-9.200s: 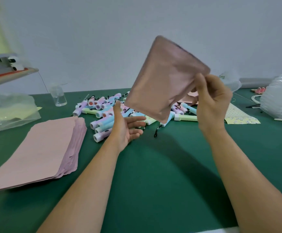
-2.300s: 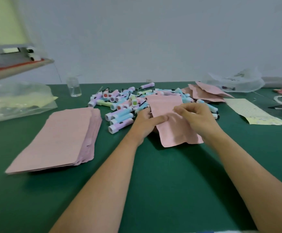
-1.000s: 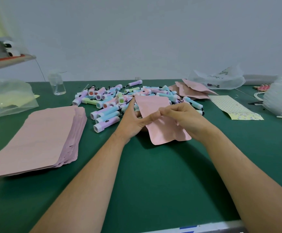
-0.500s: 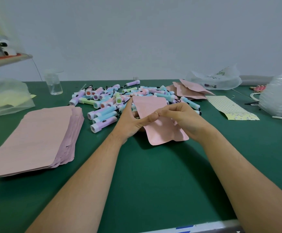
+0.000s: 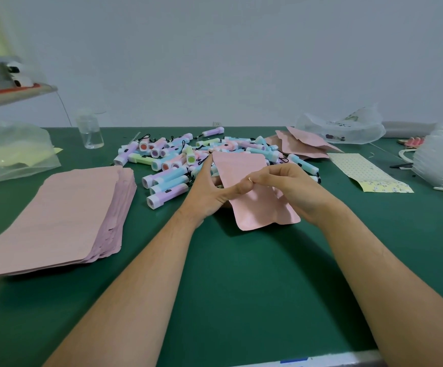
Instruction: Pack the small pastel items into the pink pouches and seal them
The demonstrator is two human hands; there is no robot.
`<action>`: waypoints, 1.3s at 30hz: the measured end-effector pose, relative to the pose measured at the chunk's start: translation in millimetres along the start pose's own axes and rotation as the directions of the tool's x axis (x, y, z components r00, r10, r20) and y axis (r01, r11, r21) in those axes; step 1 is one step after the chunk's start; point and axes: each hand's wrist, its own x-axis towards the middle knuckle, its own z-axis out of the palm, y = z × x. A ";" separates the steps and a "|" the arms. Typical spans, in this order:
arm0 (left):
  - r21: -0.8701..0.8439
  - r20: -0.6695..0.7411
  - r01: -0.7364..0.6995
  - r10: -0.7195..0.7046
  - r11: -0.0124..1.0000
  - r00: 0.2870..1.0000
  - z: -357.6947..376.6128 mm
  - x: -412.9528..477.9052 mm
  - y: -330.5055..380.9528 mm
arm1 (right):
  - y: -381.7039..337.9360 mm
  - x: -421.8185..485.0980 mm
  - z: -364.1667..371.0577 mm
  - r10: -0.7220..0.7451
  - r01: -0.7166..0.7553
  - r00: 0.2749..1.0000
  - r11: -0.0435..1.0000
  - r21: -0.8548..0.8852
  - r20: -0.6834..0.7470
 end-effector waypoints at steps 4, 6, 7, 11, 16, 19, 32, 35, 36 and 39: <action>0.029 -0.028 -0.016 0.017 0.999 0.999 -1.8 1.2 -2.3 | 4.0 5.0 -5.1 -0.119 0.078 0.985 0.952 -0.297 -0.123; 0.037 -0.037 -0.026 0.027 0.999 0.999 -3.9 3.0 -5.2 | 7.4 7.7 -8.8 -0.168 0.083 0.975 0.880 -0.467 -0.143; 0.045 -0.037 -0.029 0.031 0.999 0.999 -4.5 3.6 -6.5 | 8.6 8.2 -9.5 -0.169 0.081 0.976 0.869 -0.488 -0.140; 0.069 -0.038 -0.043 0.046 0.997 0.998 -4.9 4.9 -9.4 | 12.6 10.6 -5.9 -0.212 0.093 0.966 0.815 -0.571 -0.145; 0.082 -0.026 -0.051 0.053 0.995 0.998 -4.9 3.6 -8.9 | 17.1 14.6 -0.3 -0.238 0.090 0.960 0.757 -0.647 -0.145; 0.074 -0.025 -0.051 0.053 0.996 0.998 -4.3 2.6 -7.6 | 16.8 13.8 -0.5 -0.266 0.108 0.951 0.764 -0.636 -0.158; -0.008 -0.036 -0.058 0.058 0.998 0.998 -3.5 -0.2 -3.4 | 14.7 10.5 -8.4 0.041 -0.057 0.912 0.998 -0.026 -0.409; -0.109 -0.084 -0.047 0.038 0.993 0.996 -6.3 1.3 -2.2 | 12.4 11.7 -15.8 0.142 -0.133 0.924 0.990 0.050 -0.355; -0.159 -0.107 -0.050 0.034 0.986 0.994 -8.3 2.5 -2.3 | 11.8 11.1 -19.2 0.197 -0.179 0.940 0.980 0.089 -0.280; -0.301 -0.176 -0.059 0.005 0.952 0.984 -14.4 5.2 -2.6 | 10.7 5.5 -26.0 0.273 -0.259 0.960 0.950 0.176 -0.056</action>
